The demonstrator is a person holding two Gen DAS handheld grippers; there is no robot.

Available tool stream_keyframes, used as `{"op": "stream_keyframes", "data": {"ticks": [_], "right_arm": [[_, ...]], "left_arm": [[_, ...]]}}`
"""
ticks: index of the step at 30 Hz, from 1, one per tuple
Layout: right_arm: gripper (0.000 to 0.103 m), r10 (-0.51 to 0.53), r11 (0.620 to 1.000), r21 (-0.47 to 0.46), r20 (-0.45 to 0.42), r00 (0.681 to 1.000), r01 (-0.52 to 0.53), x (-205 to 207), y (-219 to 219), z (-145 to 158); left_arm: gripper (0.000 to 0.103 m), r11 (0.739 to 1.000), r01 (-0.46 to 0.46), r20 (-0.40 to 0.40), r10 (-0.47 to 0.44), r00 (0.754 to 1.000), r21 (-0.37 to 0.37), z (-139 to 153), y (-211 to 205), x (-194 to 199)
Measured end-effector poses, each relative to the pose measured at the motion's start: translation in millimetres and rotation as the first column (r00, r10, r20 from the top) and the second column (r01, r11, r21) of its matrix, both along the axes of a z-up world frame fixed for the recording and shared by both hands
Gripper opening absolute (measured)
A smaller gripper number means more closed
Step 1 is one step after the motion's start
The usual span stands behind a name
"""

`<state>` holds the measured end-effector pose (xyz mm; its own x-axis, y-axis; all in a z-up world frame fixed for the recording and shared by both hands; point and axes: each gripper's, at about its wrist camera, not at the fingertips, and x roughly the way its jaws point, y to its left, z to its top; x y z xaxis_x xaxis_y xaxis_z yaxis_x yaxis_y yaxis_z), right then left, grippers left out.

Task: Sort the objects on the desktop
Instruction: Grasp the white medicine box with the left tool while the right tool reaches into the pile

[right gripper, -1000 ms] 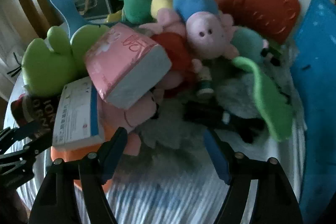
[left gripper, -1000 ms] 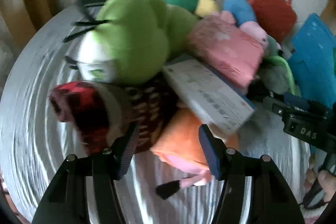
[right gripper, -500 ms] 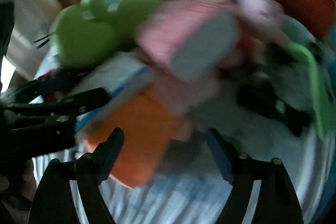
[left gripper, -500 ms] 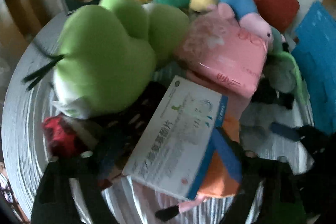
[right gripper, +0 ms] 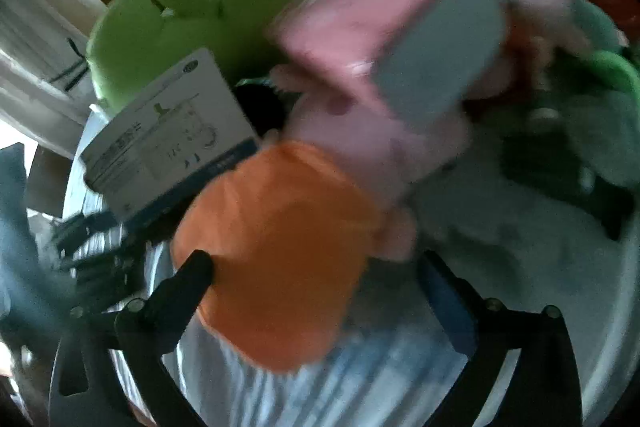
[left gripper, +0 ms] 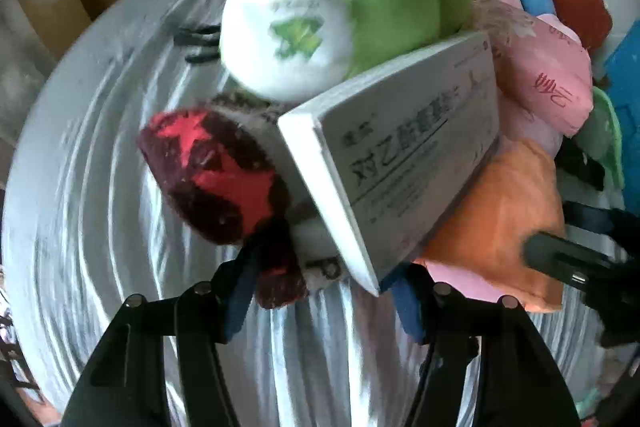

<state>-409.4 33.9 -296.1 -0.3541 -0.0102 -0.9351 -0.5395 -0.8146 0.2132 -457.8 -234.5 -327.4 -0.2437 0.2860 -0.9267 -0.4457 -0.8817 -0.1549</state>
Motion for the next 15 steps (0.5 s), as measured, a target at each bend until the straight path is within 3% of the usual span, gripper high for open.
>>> {"op": "stream_keyframes", "data": {"ticks": [3, 5, 6, 8, 10, 12, 13, 15], "right_arm": [[0.1, 0.022, 1.0, 0.004, 0.029, 0.999, -0.022, -16, -8, -14], [0.081, 0.044, 0.998, 0.038, 0.033, 0.999, -0.045, -14, -15, -5], [0.078, 0.058, 0.995, 0.083, 0.055, 0.997, -0.062, -10, -19, 2], [0.061, 0.07, 0.986, 0.143, 0.077, 0.995, -0.081, 3, -22, 14], [0.051, 0.064, 0.976, 0.199, 0.108, 0.992, -0.085, 22, -19, 27], [0.042, 0.045, 0.948, 0.303, 0.175, 0.983, -0.098, 44, -17, 37], [0.033, 0.022, 0.942, 0.325, 0.2, 0.98, -0.087, 54, -13, 38], [0.031, -0.04, 0.943, 0.329, 0.238, 0.97, -0.042, 76, 3, 35]], "left_arm": [[0.055, 1.0, 0.024, -0.018, -0.024, 1.0, 0.002, 1, 2, 8], [0.05, 0.999, 0.039, -0.022, -0.039, 0.999, 0.017, 5, 1, 15], [0.046, 0.998, 0.051, -0.021, -0.051, 0.998, 0.02, 7, 0, 19], [0.043, 0.997, 0.073, -0.016, -0.073, 0.997, 0.035, 10, -1, 27], [0.042, 0.993, 0.11, -0.016, -0.109, 0.994, 0.038, 14, 0, 41], [0.042, 0.989, 0.141, -0.009, -0.141, 0.99, 0.041, 15, 1, 54], [0.042, 0.987, 0.155, -0.005, -0.155, 0.988, 0.039, 14, 0, 62], [0.042, 0.983, 0.181, 0.004, -0.181, 0.983, 0.024, 15, -1, 76]]}}
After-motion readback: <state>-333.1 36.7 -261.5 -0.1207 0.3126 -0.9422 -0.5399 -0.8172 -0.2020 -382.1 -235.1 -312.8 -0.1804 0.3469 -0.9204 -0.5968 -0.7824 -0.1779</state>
